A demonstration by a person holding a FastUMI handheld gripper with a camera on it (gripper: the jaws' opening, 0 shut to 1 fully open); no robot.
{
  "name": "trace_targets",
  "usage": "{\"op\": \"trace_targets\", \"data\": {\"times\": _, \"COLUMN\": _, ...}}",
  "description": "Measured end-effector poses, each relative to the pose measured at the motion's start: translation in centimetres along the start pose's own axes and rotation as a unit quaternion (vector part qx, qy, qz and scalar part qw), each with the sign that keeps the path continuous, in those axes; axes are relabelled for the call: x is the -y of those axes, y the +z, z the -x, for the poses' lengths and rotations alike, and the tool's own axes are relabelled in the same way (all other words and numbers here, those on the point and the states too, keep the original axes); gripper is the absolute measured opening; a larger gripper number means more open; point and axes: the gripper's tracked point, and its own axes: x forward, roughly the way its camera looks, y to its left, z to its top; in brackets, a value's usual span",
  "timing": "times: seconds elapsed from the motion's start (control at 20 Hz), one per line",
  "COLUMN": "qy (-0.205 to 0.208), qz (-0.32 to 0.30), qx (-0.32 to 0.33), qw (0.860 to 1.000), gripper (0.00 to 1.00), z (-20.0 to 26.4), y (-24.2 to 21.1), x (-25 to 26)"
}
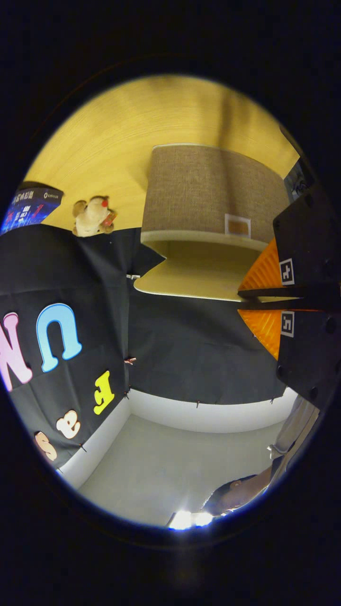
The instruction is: Open the storage box then place both shoes into the box .Put the left shoe in first, then the right shoe, with the right side of both shoes facing outward in a uniform manner.
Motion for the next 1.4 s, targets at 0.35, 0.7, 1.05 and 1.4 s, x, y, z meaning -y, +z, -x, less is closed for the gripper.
{"op": "trace_targets", "data": {"times": 0.35, "qy": -0.021, "qz": 0.067, "qx": 0.018, "qw": 0.997, "gripper": 0.05, "z": -3.1, "y": 1.5, "x": -3.7}}
{"op": "trace_targets", "data": {"times": 0.7, "qy": -0.034, "qz": 0.12, "qx": -0.004, "qw": 0.992, "gripper": 0.06, "z": -8.9, "y": 1.1, "x": -7.5}}
{"op": "trace_targets", "data": {"times": 1.05, "qy": -0.039, "qz": 0.161, "qx": -0.041, "qw": 0.985, "gripper": 0.06, "z": -15.6, "y": -0.8, "x": -9.8}}
{"op": "trace_targets", "data": {"times": 1.4, "qy": -0.055, "qz": 0.163, "qx": -0.06, "qw": 0.983, "gripper": 0.07, "z": -21.1, "y": -2.8, "x": -9.0}}
